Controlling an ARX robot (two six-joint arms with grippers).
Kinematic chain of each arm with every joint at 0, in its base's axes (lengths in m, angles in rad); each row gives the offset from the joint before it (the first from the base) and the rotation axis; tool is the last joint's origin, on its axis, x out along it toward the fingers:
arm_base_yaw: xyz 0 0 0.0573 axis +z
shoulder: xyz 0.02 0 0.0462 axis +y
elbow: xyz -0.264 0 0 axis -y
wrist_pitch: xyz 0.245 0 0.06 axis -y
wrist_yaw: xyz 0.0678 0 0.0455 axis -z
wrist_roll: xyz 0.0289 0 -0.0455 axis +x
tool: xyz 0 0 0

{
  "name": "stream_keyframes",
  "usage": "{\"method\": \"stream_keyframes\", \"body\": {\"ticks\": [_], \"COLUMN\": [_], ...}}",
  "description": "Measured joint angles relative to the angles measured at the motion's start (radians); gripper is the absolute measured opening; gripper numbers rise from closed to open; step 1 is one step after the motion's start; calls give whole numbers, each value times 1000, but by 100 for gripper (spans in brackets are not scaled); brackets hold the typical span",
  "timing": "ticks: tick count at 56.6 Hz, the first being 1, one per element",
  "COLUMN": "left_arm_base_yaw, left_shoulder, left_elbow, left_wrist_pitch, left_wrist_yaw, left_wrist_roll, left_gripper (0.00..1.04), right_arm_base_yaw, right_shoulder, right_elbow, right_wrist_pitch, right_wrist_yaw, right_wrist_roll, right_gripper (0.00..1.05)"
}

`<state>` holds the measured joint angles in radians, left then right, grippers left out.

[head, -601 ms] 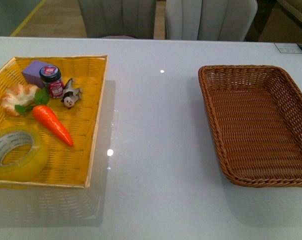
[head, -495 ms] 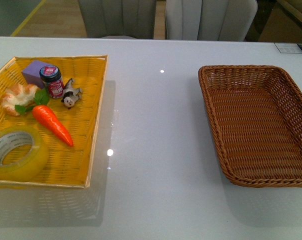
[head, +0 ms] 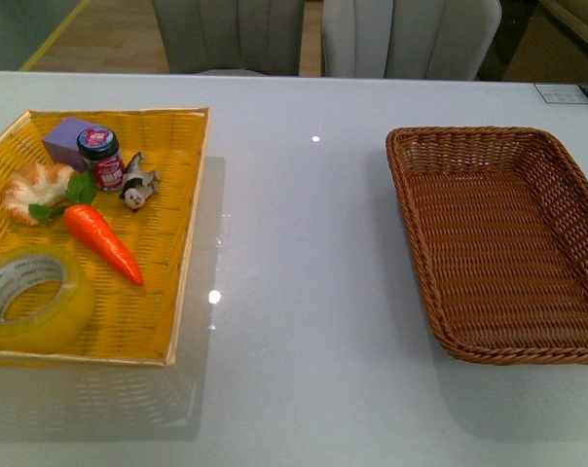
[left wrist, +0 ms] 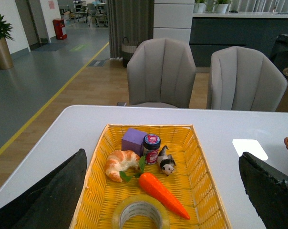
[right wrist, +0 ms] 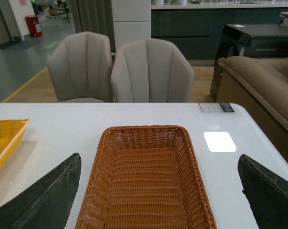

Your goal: Move tape to another basket

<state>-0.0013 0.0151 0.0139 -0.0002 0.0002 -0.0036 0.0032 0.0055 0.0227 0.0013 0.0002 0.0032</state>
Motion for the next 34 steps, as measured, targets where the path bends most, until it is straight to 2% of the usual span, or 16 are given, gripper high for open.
{"method": "stream_keyframes", "body": {"ticks": [1,3,6,9,11,16,20,23,27,34], "left_arm_base_yaw": [4,33,100,122,121,101,101,101,101,105], "left_shoulder": [5,38,185,357,488,829,1010,1211,1394,1594], "left_elbow": [2,30,113,163,197,287,341,413,481,559], "left_wrist_pitch": [-6,-81,-231,-211,-127,117,230,339,394,399], "left_wrist_yaw": [17,117,320,432,454,398,364,303,242,187], "left_wrist_roll": [-3,-31,-77,-107,-114,-79,-58,-31,1,47], "left_gripper": [96,96,96,96,96,96,96,96,96,96], "right_arm_base_yaw": [0,0,0,0,0,0,0,0,0,0], "right_shoulder": [0,0,0,0,0,0,0,0,0,0], "right_elbow": [0,0,0,0,0,0,0,0,0,0], "right_wrist_pitch": [0,0,0,0,0,0,0,0,0,0], "right_wrist_yaw": [0,1,0,0,-1,0,0,0,0,0], "right_wrist_roll": [0,0,0,0,0,0,0,0,0,0], "right_gripper": [96,96,96,96,96,96,96,96,96,96]}}
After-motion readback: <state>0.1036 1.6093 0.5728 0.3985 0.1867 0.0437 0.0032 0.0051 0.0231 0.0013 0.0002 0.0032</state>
